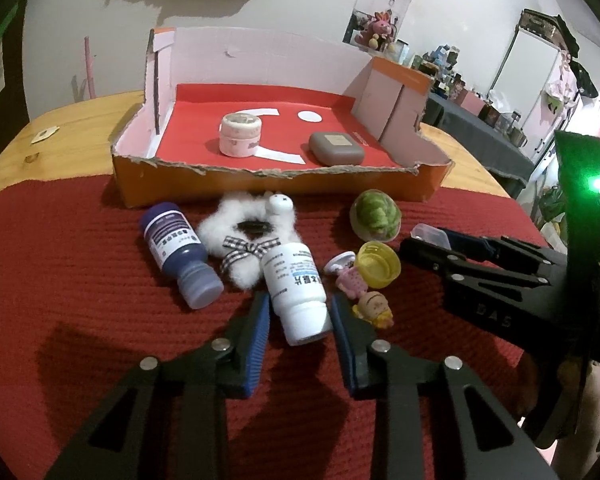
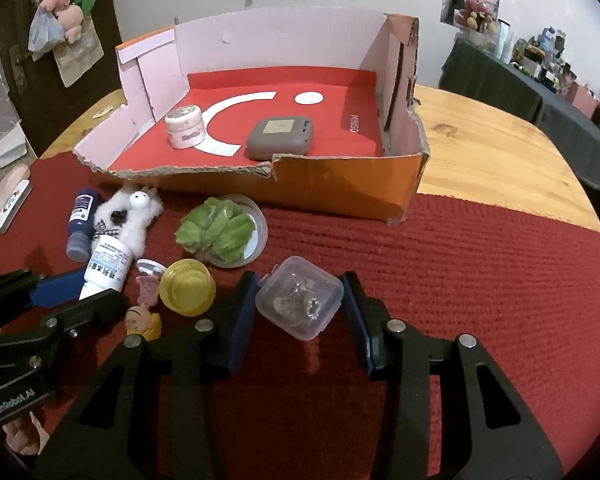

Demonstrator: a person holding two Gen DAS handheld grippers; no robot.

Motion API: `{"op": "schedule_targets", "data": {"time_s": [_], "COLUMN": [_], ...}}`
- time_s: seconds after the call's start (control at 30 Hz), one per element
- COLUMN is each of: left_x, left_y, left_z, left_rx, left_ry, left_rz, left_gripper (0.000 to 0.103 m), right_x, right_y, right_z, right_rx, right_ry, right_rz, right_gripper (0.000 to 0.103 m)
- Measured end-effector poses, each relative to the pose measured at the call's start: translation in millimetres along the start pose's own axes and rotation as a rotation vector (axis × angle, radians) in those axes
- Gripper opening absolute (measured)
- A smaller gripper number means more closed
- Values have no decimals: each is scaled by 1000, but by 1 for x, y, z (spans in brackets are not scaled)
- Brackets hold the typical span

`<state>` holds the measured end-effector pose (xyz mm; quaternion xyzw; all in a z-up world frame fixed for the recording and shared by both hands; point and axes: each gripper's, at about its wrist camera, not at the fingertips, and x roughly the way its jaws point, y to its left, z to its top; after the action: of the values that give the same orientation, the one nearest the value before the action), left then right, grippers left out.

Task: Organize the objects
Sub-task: 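Grasp the white pill bottle with the left gripper while the right grasps the clear plastic box, then carry the pill bottle and clear box with both grippers into the box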

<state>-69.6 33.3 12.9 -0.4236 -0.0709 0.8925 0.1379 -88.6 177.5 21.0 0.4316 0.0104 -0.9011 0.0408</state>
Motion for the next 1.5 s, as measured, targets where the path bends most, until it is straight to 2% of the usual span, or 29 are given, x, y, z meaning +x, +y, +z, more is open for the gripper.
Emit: {"op": "schedule_targets", "data": {"time_s": [0.23,0.43,0.8,1.13,1.37,1.5], "left_x": [-3,-16,-25,-45,-41,-43], "left_y": [1,1,1,5,9,9], "left_z": [-1,-1,-1,21,23,33], "left_rx": [-1,11,9,11,6,17], "left_ry": [-8,-45,-70,-145,-136,-145], "left_rz": [0,14,13,20,18,7], "left_gripper": [30,28,28,28,28,28], "right_x": [-9,-21,-26,-55,-44,-51], "right_y": [3,7,15,23,26,29], "right_z": [-4,-4,-5,23,21,33], "right_rx": [11,18,19,-17,-18,-40], "right_ry": [-7,-26,-28,-121,-86,-107], "right_rz": [35,76,106,99,122,120], "right_gripper": [41,41,41,41,41,41]}}
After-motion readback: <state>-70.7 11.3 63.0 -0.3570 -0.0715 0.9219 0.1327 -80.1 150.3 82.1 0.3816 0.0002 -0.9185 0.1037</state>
